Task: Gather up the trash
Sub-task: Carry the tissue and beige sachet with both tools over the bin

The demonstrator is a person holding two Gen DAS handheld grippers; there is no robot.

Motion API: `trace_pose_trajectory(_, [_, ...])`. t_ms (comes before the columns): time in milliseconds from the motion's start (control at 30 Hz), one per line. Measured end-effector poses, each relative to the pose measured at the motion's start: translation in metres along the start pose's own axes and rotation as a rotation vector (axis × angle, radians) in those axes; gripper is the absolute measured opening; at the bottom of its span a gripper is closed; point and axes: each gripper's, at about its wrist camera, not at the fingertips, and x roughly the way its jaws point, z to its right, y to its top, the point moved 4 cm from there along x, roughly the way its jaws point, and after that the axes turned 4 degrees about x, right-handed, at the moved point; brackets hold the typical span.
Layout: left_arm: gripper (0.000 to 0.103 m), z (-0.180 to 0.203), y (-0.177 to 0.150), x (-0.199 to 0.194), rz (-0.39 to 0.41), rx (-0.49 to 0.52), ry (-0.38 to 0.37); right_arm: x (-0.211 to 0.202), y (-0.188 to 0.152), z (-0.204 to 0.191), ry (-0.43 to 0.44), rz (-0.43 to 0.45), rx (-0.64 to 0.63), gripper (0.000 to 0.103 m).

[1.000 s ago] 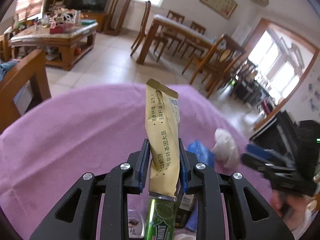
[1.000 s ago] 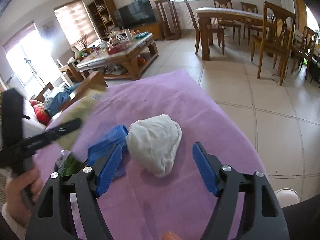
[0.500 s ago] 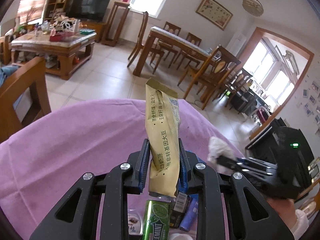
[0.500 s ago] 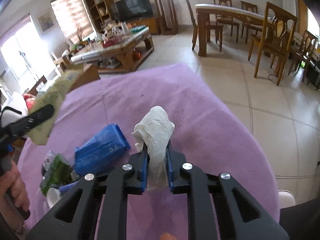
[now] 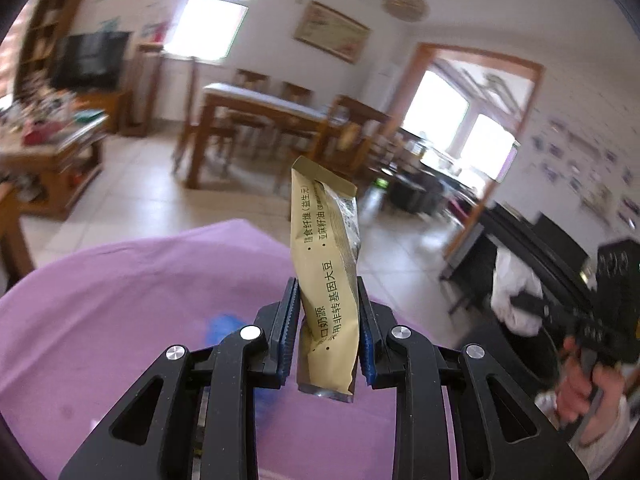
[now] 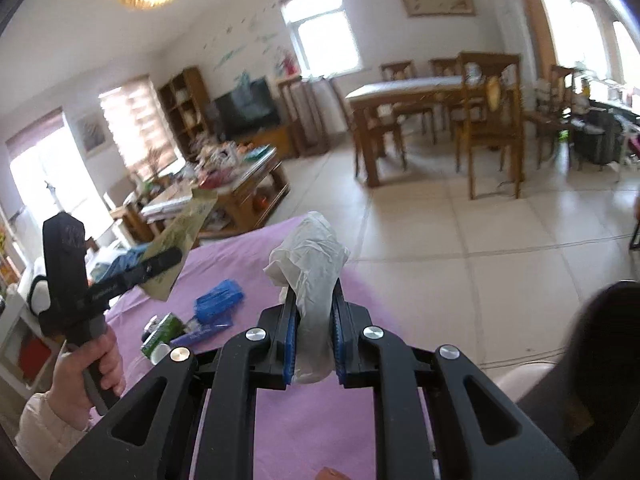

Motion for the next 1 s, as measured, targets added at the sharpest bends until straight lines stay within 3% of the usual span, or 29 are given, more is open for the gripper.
trace_pose_trajectory(233, [0.026, 0.115, -0.013, 0.019, -0.038, 0.08, -0.167, -0.066, 0.007, 0.069, -0.104, 0.126, 0.06, 0.015])
trace_pose_trajectory(567, [0.026, 0.276, -0.051, 0.087, -0.127, 0.206, -0.334, -0.114, -0.018, 0.161, -0.197, 0.201, 0.21, 0.015])
trace_pose_trajectory(800, [0.026, 0.36, -0.085, 0.145, -0.203, 0.263, -0.396, -0.132, -0.037, 0.207, -0.225, 0.231, 0.3, 0.015])
trace_pose_trajectory(1000, [0.026, 0.398, -0.107, 0.184, -0.247, 0.273, -0.423, -0.142, -0.05, 0.233, -0.241, 0.239, 0.342, 0.015])
